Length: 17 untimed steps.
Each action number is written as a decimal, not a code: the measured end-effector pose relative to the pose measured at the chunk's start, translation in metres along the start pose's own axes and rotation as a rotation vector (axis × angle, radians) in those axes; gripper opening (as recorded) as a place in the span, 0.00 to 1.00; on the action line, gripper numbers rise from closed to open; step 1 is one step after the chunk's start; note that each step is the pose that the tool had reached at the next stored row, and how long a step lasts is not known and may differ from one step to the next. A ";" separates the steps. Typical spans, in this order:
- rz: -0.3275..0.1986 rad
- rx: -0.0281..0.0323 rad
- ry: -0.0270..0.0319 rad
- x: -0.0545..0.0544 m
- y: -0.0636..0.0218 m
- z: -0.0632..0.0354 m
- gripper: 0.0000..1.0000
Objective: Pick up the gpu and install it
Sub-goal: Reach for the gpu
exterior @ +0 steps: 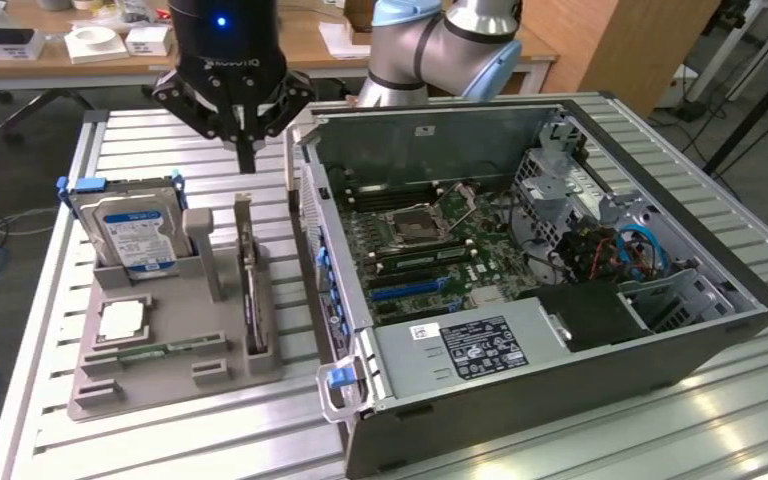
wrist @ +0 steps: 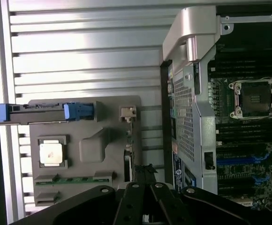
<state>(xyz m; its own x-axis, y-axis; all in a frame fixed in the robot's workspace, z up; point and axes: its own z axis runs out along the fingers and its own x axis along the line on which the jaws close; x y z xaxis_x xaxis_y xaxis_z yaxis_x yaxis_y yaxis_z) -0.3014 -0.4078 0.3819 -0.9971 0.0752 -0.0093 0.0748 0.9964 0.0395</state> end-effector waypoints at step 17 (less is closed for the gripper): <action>0.002 0.0000 0.0000 -0.001 -0.0336 -0.0012 0.10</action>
<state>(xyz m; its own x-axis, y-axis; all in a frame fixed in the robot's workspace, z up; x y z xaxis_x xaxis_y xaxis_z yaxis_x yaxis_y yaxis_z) -0.3026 -0.4414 0.3819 -0.9970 0.0772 -0.0093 0.0767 0.9963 0.0395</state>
